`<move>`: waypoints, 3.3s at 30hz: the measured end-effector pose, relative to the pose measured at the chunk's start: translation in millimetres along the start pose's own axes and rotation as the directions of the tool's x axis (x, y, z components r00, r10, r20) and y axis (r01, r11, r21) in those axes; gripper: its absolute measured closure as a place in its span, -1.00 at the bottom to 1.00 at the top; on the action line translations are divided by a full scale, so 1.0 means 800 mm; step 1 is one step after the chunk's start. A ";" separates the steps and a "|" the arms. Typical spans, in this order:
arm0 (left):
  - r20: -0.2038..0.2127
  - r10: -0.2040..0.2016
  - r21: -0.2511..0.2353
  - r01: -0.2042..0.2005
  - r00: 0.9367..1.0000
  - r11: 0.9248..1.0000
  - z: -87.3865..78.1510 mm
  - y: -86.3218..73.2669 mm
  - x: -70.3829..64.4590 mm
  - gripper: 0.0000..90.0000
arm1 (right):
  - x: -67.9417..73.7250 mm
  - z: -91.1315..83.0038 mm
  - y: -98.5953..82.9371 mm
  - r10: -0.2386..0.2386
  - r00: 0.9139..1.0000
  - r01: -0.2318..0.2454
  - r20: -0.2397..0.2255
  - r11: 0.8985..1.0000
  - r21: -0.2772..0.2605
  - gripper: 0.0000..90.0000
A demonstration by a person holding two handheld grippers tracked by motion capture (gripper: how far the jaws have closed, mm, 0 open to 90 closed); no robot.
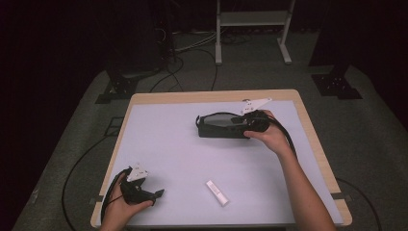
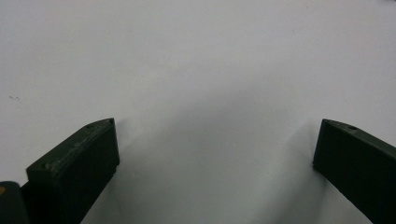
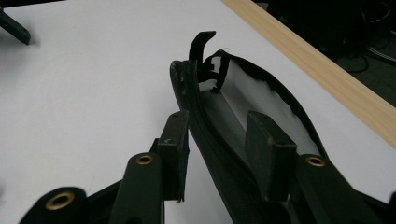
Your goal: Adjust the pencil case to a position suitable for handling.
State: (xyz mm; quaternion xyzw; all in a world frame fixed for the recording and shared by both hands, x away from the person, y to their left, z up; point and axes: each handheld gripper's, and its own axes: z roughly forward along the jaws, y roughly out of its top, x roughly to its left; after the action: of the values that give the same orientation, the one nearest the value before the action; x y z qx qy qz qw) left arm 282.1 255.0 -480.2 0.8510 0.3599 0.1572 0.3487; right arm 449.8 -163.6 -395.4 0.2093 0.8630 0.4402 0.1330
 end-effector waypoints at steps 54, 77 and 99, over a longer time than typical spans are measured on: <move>0.000 0.000 0.001 0.000 1.000 1.000 0.000 0.000 0.000 -1.00 | -0.007 0.029 0.008 -0.017 0.977 0.034 -0.211 0.996 0.077 0.97; -0.001 0.004 0.001 -0.004 1.000 1.000 0.000 0.000 0.000 -1.00 | 0.038 0.012 0.027 -0.123 0.936 0.144 -0.331 0.989 0.040 0.97; -0.001 0.003 0.001 -0.003 1.000 1.000 0.000 0.000 0.000 -1.00 | 0.073 0.017 0.022 -0.163 0.888 0.205 -0.430 0.977 0.051 0.97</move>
State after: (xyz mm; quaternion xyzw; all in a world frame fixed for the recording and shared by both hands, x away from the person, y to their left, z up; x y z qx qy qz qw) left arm 282.2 255.3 -480.1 0.8516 0.3587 0.1580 0.3479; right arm 408.7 -117.3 -391.7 0.0322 0.9071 0.4189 -0.0262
